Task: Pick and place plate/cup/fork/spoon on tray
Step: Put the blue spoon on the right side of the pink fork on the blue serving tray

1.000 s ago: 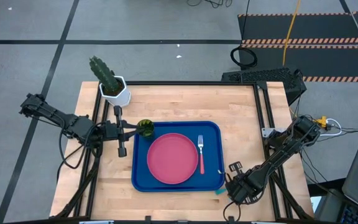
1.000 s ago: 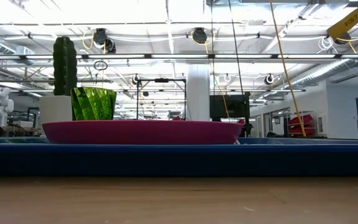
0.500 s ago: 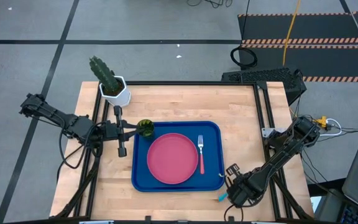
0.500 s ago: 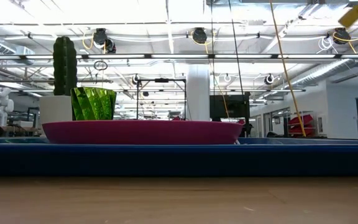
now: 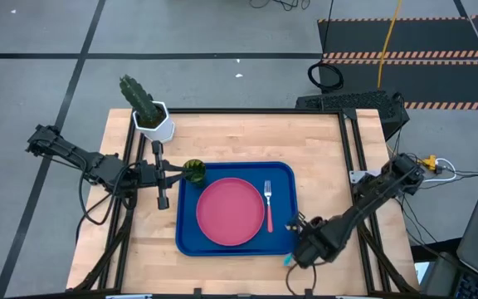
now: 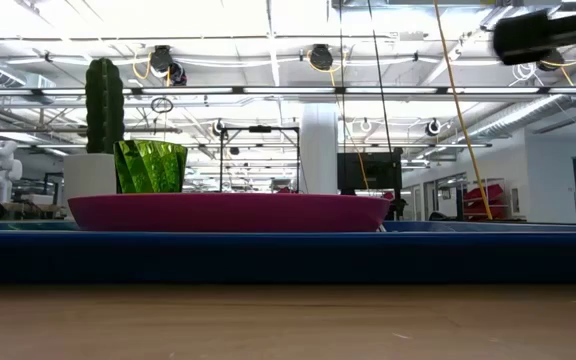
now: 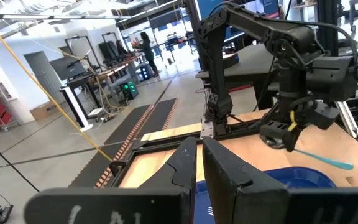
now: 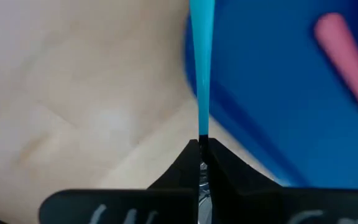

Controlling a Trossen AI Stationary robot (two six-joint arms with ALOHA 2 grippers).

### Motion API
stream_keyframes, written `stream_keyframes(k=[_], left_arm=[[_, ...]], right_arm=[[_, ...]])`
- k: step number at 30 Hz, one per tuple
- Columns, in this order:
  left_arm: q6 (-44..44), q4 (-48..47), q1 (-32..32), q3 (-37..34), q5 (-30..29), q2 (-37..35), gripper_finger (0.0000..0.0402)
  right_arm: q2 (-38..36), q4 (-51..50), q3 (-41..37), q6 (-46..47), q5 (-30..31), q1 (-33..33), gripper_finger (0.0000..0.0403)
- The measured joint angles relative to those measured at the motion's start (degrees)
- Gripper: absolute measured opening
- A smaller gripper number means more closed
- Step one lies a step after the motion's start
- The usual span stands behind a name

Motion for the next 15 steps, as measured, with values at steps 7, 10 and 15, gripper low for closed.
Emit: stream_keyframes(k=[7, 10, 15], left_arm=[[0.02, 0.02, 0.00, 0.00, 0.00, 0.00, 0.0033], [0.02, -0.13, -0.01, 0.00, 0.00, 0.00, 0.0033], [0.21, -0.25, 0.00, 0.00, 0.00, 0.00, 0.0033]], right_arm=[[0.00, -0.02, 0.26, -16.28, 0.01, -8.70, 0.0000], [0.00, 0.00, 0.26, -22.95, 1.08, -12.85, 0.0000], [0.00, 1.26, 0.26, -36.39, 3.01, -18.30, 0.0000]])
